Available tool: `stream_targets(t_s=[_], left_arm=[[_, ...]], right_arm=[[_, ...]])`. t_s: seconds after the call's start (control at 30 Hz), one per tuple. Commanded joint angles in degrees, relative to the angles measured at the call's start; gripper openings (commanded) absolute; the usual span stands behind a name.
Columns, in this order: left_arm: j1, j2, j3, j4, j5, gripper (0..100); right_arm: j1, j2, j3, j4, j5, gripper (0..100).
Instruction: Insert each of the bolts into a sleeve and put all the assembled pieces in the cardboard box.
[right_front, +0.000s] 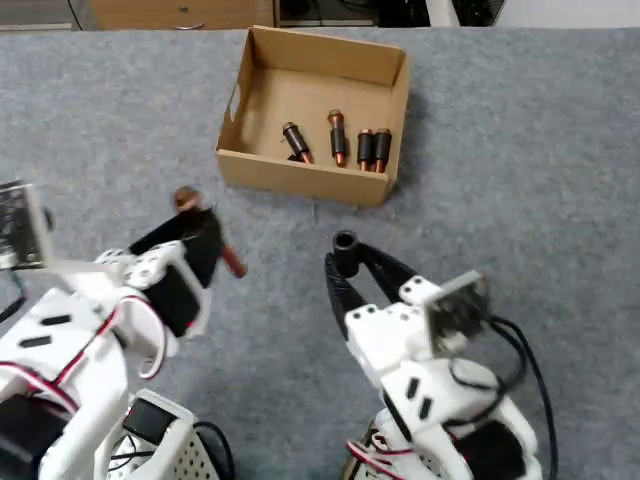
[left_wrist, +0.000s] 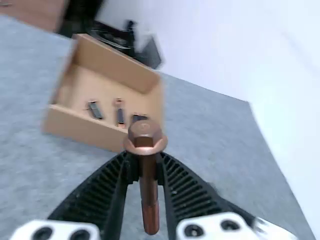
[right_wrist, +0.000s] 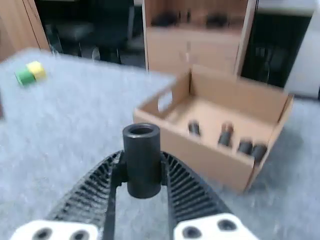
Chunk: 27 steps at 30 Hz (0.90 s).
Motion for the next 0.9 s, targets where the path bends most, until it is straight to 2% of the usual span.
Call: stream_targets(t_s=[0.0,0.07,0.13,0.23,0.33,0.5,0.67,0.87], left_arm=[[7.6,0.0,0.4,-4.6,-0.6,2],[10.8,-0.1,2.7,-7.6,-2.0,2],[12.2,-0.2,5.5,-11.2,-6.8,2],[12.0,-0.7,8.1,-16.5,-11.3,2],[12.0,-0.2,8.5,-19.1,-13.9,2],[12.0,-0.2,12.3,-23.8,-15.0,2],[8.4,-0.7,18.1,-28.9,-17.1,2],[4.7,-0.7,20.7,-28.8,-16.9,2]], right_arm=[[-0.7,-5.1,2.8,-2.5,-0.6,0.2],[-0.8,-5.1,4.2,-3.8,-0.8,0.2],[-0.9,-5.1,6.1,-5.0,-3.0,0.2],[-4.6,-5.1,8.0,-5.5,-6.9,0.2],[-8.8,-5.1,8.2,-6.4,-7.4,0.2],[-12.0,-5.4,10.7,-8.0,-7.5,0.2],[-13.2,-5.4,10.7,-8.4,-7.5,0.2],[-13.2,-5.5,10.5,-8.6,-7.5,0.2]])
